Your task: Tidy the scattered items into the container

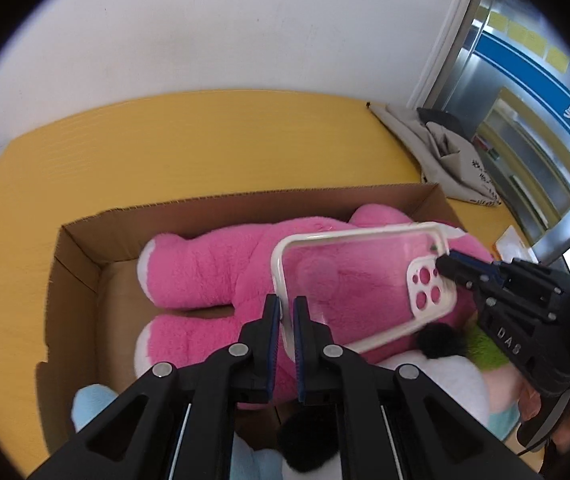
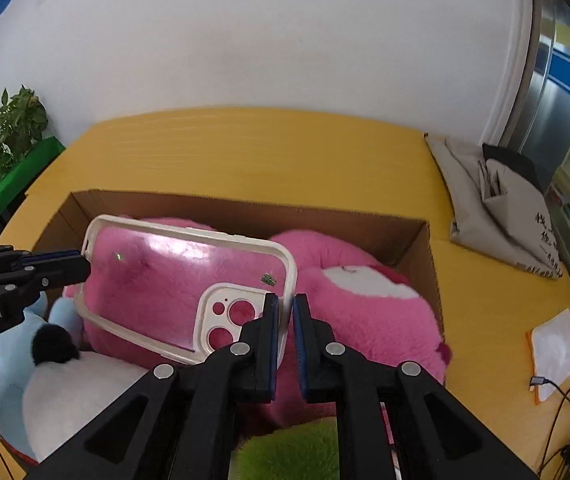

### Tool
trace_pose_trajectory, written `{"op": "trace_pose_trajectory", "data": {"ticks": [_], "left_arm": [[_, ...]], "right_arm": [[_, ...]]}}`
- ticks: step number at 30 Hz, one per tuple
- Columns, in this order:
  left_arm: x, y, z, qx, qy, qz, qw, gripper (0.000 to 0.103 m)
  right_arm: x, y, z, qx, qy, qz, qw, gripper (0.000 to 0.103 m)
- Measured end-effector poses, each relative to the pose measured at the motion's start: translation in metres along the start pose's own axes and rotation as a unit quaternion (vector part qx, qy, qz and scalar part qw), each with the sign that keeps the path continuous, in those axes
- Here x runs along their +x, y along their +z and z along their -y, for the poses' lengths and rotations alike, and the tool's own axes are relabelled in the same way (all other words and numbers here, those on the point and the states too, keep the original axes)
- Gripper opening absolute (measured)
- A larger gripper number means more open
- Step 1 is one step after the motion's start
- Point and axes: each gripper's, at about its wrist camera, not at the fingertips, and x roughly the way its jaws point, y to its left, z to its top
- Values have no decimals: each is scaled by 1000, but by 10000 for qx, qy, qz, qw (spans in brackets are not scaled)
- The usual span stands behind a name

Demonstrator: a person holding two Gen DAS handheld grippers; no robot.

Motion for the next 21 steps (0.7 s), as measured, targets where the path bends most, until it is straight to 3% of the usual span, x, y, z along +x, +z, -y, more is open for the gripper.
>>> {"op": "trace_pose_trajectory", "data": {"ticks": [4,5,6,7,8,9,10,12,14,18,21], "left_arm": [[-7,-1,2,-13,53,60,10000,9],[-13,-3,3,-20,40,104,9999,16],[-19,-4,3,-12,58,192,9998,28],[-30,-6,4,0,104,341,9994,35],[-43,-10,5,-2,125,552,9984,47],[-60,-16,6,-25,104,807,9967,55],[-76,-24,7,-56,63,1036,9946,60],[-105,-45,10,-125,19,1358,9907,80],[-125,-74,9,-127,45,1499,9886,80],[-127,-141,-2,0,525,1273,9905,80],[-106,-183,-26,-356,649,762,9943,80]], "right_arm": [[-8,-2,-2,-14,22,85,10000,12],[-13,-3,-1,-20,43,132,9999,23],[-19,-6,0,-10,54,210,9998,47],[-29,-11,2,27,76,315,9995,62],[-40,-16,3,88,117,435,9989,88],[-54,-24,4,208,158,608,9978,99],[-70,-35,7,372,210,792,9959,100],[-97,-61,10,599,459,1052,9916,103],[-113,-92,10,607,571,1152,9898,103],[-105,-154,21,651,165,804,9945,103],[-91,-182,22,659,70,469,9967,103]]}}
